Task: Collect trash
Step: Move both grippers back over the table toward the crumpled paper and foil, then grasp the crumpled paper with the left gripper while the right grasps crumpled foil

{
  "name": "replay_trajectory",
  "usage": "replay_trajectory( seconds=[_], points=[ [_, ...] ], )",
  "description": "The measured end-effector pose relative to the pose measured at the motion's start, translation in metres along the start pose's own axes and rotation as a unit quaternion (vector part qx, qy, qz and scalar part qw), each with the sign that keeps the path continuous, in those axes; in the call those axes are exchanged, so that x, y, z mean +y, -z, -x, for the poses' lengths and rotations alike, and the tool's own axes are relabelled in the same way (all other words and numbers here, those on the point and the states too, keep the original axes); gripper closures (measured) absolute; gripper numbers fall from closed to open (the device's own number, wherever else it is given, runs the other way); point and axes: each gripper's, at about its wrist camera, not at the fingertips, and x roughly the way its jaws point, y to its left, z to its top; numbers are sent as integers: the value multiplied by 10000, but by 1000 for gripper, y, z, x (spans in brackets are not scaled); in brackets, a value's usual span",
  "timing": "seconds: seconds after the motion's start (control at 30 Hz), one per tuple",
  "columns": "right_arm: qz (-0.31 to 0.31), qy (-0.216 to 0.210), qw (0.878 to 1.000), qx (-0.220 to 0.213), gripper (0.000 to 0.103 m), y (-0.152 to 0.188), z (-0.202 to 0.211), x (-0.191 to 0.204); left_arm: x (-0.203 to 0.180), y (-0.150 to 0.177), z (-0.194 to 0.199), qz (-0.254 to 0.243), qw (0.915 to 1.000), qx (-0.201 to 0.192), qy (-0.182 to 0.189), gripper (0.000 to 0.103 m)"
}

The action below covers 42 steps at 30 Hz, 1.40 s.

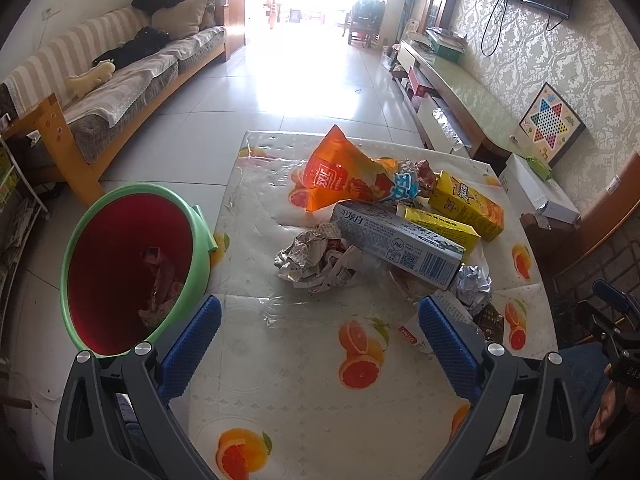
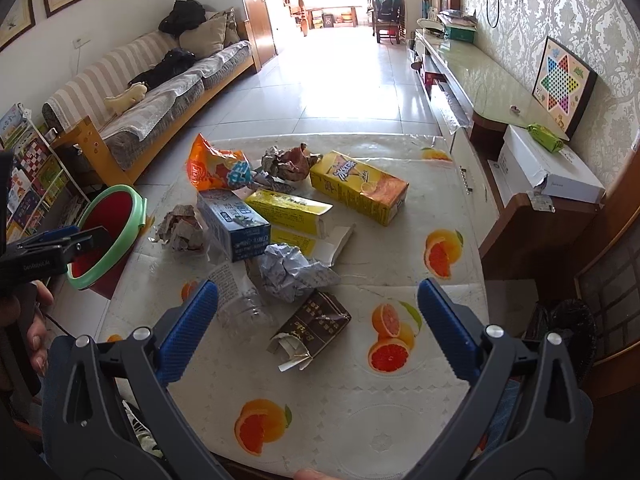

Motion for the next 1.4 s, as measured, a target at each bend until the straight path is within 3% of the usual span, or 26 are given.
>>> replay_trajectory(
  seconds=[0.43, 0.77, 1.17, 1.4],
  points=[
    [-79, -252, 9976, 646, 5, -3, -67, -6, -2, -26, -68, -91, 9986, 510, 53, 8],
    [-235, -268, 9936, 1075, 5, -6, -125, 0, -4, -31, -123, -481, 9943, 898, -320, 8],
    [-159, -415, 9895, 1376, 31, 2, -151, 10, -2, -32, -148, -500, 9935, 1004, -215, 9],
    [-23, -606, 9887, 1372, 57, 1, -148, 21, -7, -28, -145, -495, 9939, 990, 17, 44]
  ],
)
